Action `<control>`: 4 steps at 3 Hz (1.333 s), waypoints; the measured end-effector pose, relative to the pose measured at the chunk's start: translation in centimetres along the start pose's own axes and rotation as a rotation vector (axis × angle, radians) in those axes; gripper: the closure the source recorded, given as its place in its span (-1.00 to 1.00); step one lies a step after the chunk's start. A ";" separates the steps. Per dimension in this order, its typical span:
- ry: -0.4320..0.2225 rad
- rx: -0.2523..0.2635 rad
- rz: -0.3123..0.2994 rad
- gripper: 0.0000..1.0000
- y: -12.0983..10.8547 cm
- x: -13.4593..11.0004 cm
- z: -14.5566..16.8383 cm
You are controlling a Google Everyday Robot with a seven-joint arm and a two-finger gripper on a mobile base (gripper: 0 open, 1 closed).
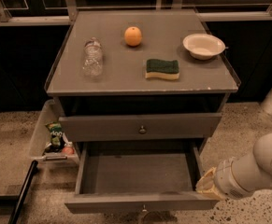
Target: Close middle drawer
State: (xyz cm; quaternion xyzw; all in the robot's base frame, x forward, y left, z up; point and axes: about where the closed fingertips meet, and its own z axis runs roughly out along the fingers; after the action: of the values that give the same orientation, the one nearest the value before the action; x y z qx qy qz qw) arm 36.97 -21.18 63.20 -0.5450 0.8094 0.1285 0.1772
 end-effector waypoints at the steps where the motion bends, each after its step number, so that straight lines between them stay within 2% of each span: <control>1: -0.141 0.047 -0.006 1.00 -2.1 1.7 4.0; 2: -0.226 0.034 -0.002 1.00 -3.5 4.4 8.7; 3: -0.226 0.034 -0.002 1.00 -3.5 4.4 8.7; 4: -0.231 -0.003 0.054 1.00 -3.4 5.7 11.5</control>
Offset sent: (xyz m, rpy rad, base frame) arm 0.0477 -0.0403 -0.1415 0.2638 -0.1687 -0.0387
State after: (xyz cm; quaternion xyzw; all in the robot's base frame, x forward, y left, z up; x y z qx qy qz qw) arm 39.82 -22.60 50.32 -0.5048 0.7978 0.1963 0.2648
